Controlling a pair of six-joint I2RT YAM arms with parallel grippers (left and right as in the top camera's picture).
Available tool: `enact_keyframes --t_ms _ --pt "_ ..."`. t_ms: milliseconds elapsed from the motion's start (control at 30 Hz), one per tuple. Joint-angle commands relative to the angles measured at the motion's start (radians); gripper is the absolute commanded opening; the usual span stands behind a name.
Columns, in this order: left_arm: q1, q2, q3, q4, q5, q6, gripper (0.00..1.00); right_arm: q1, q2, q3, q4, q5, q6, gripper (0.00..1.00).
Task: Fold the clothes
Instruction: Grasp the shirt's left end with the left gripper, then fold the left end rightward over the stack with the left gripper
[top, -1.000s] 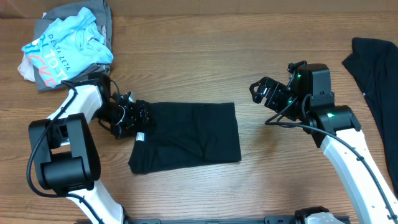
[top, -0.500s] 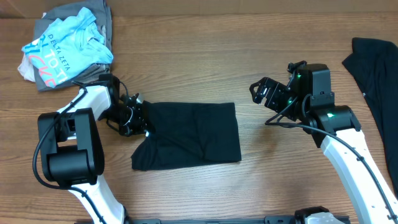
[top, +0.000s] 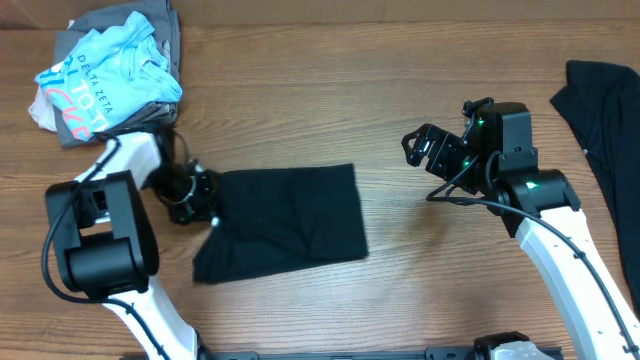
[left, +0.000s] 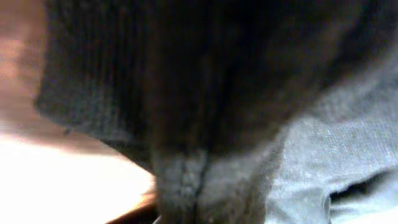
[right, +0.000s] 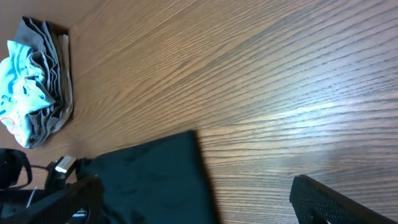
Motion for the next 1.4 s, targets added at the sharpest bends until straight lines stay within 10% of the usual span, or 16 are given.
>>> enact_keyframes --t_ms 0,800,1367 --pt "0.054 0.071 0.050 -0.034 -0.270 -0.026 0.04 -0.003 -0.009 0.003 0.005 0.018 -0.007 1.00" --pt "-0.286 -0.033 0.462 -0.475 -0.310 -0.119 0.04 -0.003 0.062 0.002 0.024 0.029 -0.006 1.00" --pt "-0.643 -0.032 0.462 -0.370 -0.310 -0.255 0.04 -0.003 0.078 0.002 0.028 0.028 -0.006 1.00"
